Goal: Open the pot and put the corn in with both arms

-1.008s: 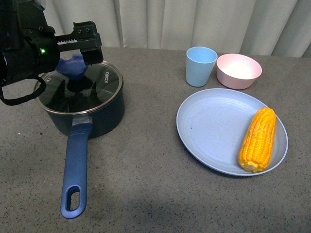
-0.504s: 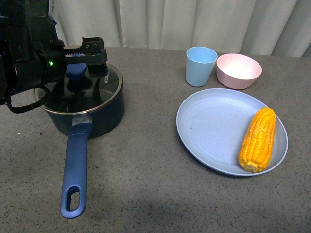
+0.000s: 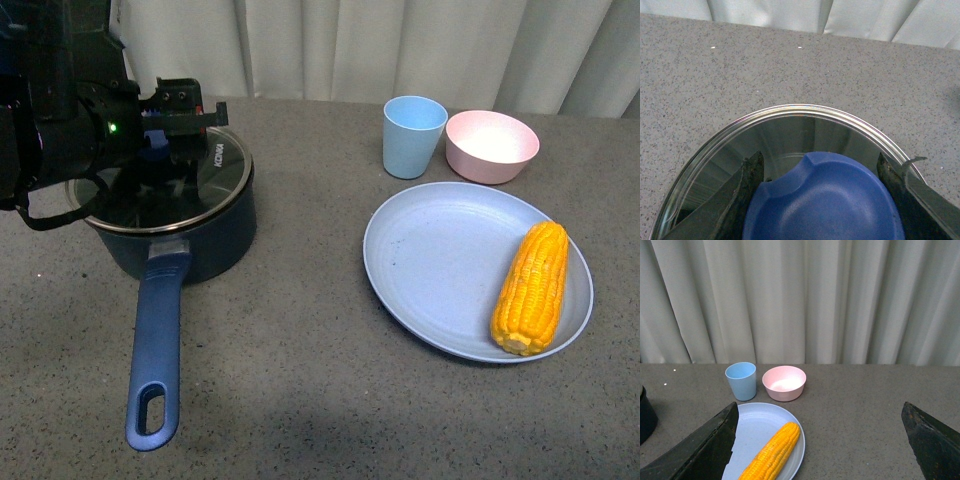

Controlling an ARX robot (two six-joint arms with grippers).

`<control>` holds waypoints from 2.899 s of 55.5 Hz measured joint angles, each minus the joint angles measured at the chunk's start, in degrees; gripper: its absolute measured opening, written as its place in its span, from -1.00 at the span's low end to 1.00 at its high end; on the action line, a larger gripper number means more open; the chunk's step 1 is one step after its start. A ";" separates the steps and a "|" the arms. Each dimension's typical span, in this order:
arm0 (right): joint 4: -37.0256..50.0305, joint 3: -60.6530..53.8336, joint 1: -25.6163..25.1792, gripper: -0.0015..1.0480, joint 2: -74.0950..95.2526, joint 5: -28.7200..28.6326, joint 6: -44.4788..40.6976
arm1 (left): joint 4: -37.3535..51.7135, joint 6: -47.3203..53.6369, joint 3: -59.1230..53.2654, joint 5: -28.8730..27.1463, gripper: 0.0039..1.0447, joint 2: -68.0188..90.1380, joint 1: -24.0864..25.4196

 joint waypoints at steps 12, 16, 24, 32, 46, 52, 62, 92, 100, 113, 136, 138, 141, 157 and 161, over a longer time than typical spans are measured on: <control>0.00 0.00 0.00 0.82 0.00 0.00 0.00 | 2.73 0.07 -1.29 -0.57 0.17 -7.63 5.05; 0.00 0.00 0.00 0.82 0.00 0.02 0.00 | 4.92 0.07 -3.45 -0.50 0.17 -8.31 8.26; 0.00 0.00 0.00 0.82 0.00 0.00 0.00 | 8.61 -0.04 -9.27 1.05 0.17 -7.28 15.12; 0.00 0.00 0.00 0.82 0.00 0.00 0.00 | 12.20 -0.35 -12.52 1.62 0.17 -5.42 20.48; 0.00 0.00 0.00 0.82 0.00 0.00 0.00 | 19.74 -0.92 -14.08 4.11 0.17 1.27 22.99; 0.00 0.00 0.00 0.82 0.00 0.00 0.00 | 21.68 -1.07 -14.01 4.28 0.17 5.31 23.98; 0.00 0.00 0.00 0.82 0.00 0.00 0.00 | 23.52 -1.09 -13.18 4.61 0.17 9.92 24.30; 0.00 0.00 0.00 0.82 0.00 0.00 0.00 | 25.33 -1.51 -10.01 3.52 0.27 17.75 23.89; 0.00 0.00 0.00 0.82 0.00 0.00 0.00 | 25.22 -1.51 -9.94 3.10 0.68 17.73 23.91; 0.00 0.00 0.00 0.82 0.00 0.00 0.02 | 23.17 -1.01 -11.85 0.81 0.88 13.55 23.96; 0.00 0.00 0.00 0.82 0.00 0.00 0.00 | 21.68 0.59 -30.14 -10.43 0.88 -16.35 17.14; 0.00 0.00 0.00 0.82 0.00 0.00 0.00 | 21.09 0.63 -31.61 -12.63 0.88 -19.32 16.55; 0.00 0.00 0.00 0.82 0.00 0.00 0.00 | 19.58 0.72 -33.07 -15.08 0.88 -22.99 15.82; 0.00 0.00 0.00 0.82 0.00 0.02 0.02 | 28.37 6.97 -44.28 13.33 -0.23 -37.20 15.87; 0.00 0.00 0.00 0.82 0.00 0.02 0.02 | 24.30 7.15 -45.88 12.00 -0.54 -42.45 13.94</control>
